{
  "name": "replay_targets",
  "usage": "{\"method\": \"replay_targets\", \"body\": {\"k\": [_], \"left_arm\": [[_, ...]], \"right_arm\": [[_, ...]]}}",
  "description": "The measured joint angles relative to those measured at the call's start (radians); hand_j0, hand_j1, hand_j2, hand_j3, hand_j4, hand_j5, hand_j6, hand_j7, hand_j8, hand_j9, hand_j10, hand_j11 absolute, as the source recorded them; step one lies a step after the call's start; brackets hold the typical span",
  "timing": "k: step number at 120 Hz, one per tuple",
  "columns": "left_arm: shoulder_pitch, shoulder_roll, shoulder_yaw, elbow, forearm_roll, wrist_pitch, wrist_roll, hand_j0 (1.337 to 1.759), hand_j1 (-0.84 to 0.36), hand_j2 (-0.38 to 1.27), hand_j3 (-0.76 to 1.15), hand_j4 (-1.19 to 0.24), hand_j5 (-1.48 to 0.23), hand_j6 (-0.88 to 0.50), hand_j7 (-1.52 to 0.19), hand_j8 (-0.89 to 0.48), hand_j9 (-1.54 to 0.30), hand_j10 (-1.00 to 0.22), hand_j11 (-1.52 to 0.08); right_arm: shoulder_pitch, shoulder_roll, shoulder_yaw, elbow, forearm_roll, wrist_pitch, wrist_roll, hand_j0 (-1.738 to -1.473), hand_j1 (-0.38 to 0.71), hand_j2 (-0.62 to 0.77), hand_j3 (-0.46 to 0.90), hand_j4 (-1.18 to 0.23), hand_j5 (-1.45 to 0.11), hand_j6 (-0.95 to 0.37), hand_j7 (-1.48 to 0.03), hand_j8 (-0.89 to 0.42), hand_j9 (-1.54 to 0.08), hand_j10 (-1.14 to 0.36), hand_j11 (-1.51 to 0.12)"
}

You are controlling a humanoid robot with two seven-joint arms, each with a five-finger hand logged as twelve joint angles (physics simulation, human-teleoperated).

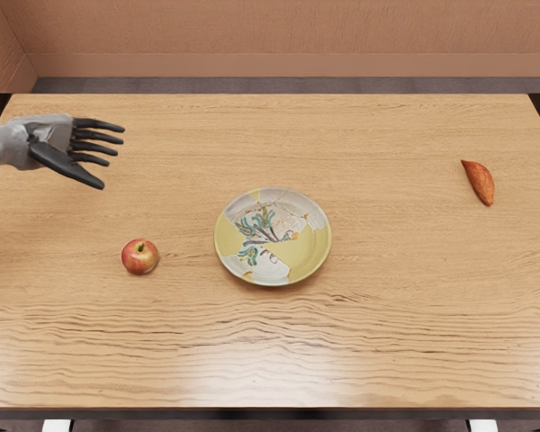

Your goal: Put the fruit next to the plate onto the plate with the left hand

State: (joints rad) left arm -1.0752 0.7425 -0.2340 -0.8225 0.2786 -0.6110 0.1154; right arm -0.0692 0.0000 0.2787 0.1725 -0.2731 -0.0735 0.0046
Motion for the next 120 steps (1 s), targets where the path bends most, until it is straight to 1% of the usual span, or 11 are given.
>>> {"method": "replay_targets", "body": {"k": [17,32,46,55,65,73,80,87,97,109,120], "left_arm": [[-0.003,0.000,0.010,-0.016,0.005,0.000,0.009,1.658,0.05,0.05,0.00,-0.25,-0.32,-0.25,-0.32,-0.25,-0.32,-0.25,-0.32],[-0.093,0.002,0.034,-0.051,0.106,0.000,0.014,1.658,0.05,0.05,0.00,-0.25,-0.32,-0.25,-0.32,-0.25,-0.32,-0.25,-0.32],[-0.123,0.035,0.042,-0.116,0.165,0.000,0.051,1.658,0.05,0.05,0.00,-0.25,-0.32,-0.25,-0.32,-0.25,-0.32,-0.25,-0.32],[-0.127,0.061,0.044,-0.147,0.181,0.000,0.065,1.658,0.05,0.05,0.00,-0.25,-0.32,-0.25,-0.32,-0.25,-0.32,-0.25,-0.32],[-0.123,0.120,0.045,-0.242,0.219,0.000,0.079,1.658,0.05,0.05,0.00,-0.25,-0.32,-0.25,-0.32,-0.25,-0.32,-0.25,-0.32],[-0.119,0.159,0.045,-0.336,0.237,0.000,0.113,1.658,0.05,0.05,0.00,-0.25,-0.32,-0.25,-0.32,-0.25,-0.32,-0.25,-0.32],[-0.117,0.237,0.045,-0.435,0.246,0.000,0.142,1.658,0.05,0.05,0.00,-0.25,-0.32,-0.25,-0.32,-0.25,-0.32,-0.25,-0.32],[-0.116,0.276,0.044,-0.514,0.250,0.000,0.161,1.658,0.05,0.05,0.00,-0.25,-0.32,-0.25,-0.32,-0.25,-0.32,-0.25,-0.32],[-0.120,0.303,0.040,-0.579,0.254,0.000,0.180,1.658,0.05,0.05,0.00,-0.25,-0.32,-0.25,-0.32,-0.25,-0.32,-0.25,-0.32],[-0.150,0.333,0.037,-0.648,0.256,0.007,0.230,1.658,0.05,0.05,0.00,-0.25,-0.32,-0.25,-0.32,-0.25,-0.32,-0.25,-0.32],[-0.162,0.357,0.047,-0.707,0.264,0.076,0.273,1.658,0.05,0.05,0.00,-0.25,-0.32,-0.25,-0.32,-0.25,-0.32,-0.25,-0.32]], "right_arm": [[-0.001,0.000,-0.002,-0.001,0.000,-0.003,0.002,-1.658,-0.31,-0.01,0.00,-0.04,-0.05,-0.04,-0.05,-0.04,-0.05,-0.04,-0.05],[-0.003,0.000,-0.002,0.002,0.000,-0.004,-0.002,-1.658,-0.31,-0.01,0.00,-0.04,-0.05,-0.04,-0.05,-0.04,-0.05,-0.04,-0.05],[-0.004,0.000,-0.002,0.002,0.000,-0.005,-0.003,-1.658,-0.31,-0.01,0.00,-0.04,-0.05,-0.04,-0.05,-0.04,-0.05,-0.04,-0.05],[-0.004,0.000,-0.003,0.002,0.000,-0.005,-0.003,-1.658,-0.31,-0.01,0.00,-0.04,-0.05,-0.04,-0.05,-0.04,-0.05,-0.04,-0.05],[-0.004,0.000,-0.003,0.002,0.000,-0.005,-0.003,-1.658,-0.31,-0.01,0.00,-0.04,-0.05,-0.04,-0.05,-0.04,-0.05,-0.04,-0.05],[-0.004,0.000,-0.003,0.002,0.000,-0.005,-0.003,-1.658,-0.31,-0.01,0.00,-0.04,-0.05,-0.04,-0.05,-0.04,-0.05,-0.04,-0.05],[-0.004,0.000,-0.003,0.002,0.000,-0.005,-0.003,-1.658,-0.31,-0.01,0.00,-0.04,-0.05,-0.04,-0.05,-0.04,-0.05,-0.04,-0.05],[-0.004,0.000,-0.003,0.002,0.000,-0.005,-0.003,-1.658,-0.31,-0.01,0.00,-0.04,-0.05,-0.04,-0.05,-0.04,-0.05,-0.04,-0.05],[-0.004,0.000,-0.003,0.002,0.000,-0.005,-0.003,-1.658,-0.31,-0.01,0.00,-0.04,-0.05,-0.04,-0.05,-0.04,-0.05,-0.04,-0.05],[-0.004,0.000,-0.003,0.002,0.000,-0.005,-0.003,-1.658,-0.31,-0.01,0.00,-0.04,-0.05,-0.04,-0.05,-0.04,-0.05,-0.04,-0.05],[-0.004,0.000,-0.003,0.002,0.000,-0.005,-0.003,-1.658,-0.31,-0.01,0.00,-0.04,-0.05,-0.04,-0.05,-0.04,-0.05,-0.04,-0.05]]}}
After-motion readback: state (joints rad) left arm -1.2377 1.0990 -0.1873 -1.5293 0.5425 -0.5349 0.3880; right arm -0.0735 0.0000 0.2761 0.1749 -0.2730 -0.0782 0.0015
